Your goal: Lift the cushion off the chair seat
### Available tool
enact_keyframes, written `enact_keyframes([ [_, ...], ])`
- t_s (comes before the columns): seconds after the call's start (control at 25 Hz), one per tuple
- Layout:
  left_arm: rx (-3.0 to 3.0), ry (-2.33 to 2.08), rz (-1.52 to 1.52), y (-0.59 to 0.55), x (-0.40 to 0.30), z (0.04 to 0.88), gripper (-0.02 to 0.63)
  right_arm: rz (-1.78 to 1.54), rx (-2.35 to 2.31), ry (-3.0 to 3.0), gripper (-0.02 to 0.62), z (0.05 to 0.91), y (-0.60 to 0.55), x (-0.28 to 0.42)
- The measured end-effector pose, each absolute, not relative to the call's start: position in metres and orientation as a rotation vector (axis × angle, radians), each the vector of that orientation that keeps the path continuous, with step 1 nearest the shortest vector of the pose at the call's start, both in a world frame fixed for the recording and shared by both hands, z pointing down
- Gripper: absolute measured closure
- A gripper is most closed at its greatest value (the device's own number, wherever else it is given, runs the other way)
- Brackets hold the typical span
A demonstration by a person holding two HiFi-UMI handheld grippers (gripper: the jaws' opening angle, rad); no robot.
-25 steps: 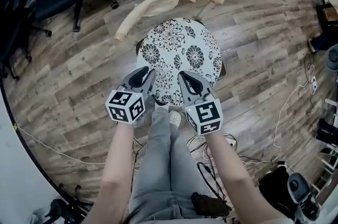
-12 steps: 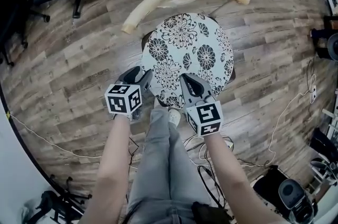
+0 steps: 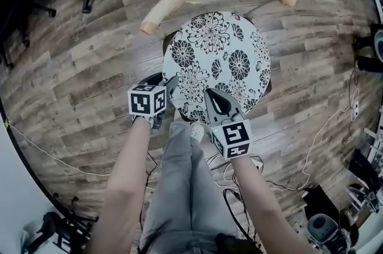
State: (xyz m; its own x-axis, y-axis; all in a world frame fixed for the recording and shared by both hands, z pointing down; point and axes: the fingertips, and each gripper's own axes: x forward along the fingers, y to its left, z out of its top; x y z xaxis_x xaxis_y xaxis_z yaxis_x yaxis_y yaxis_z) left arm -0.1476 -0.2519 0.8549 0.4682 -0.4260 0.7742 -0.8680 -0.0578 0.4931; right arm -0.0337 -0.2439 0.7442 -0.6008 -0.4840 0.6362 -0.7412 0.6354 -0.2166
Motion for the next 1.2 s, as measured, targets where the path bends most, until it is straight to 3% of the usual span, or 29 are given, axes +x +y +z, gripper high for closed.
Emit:
enact_keyframes([
  [0.12,1.69,-1.128,0.579,-0.251,-0.146,0.86,0.407,0.641,0.963,-2.322,0.569,0.746,-0.243,-0.032],
  [0.32,1.785,-1.15,0.614,-0.255,-0.141,0.85,0.54,0.636,0.984,-2.31,0.569,0.744,-0.245,-0.02],
  [0.44,1.805,-1.18,0.621,-0.256,-0.141,0.845,0.577,0.629,1.003,-2.305,0.57,0.742,-0.246,-0.013],
  [1.2,1.828,-1.163,0.375,-0.252,-0.119,0.778,0.591,0.624,1.159,-2.323,0.571,0.696,-0.245,0.017],
])
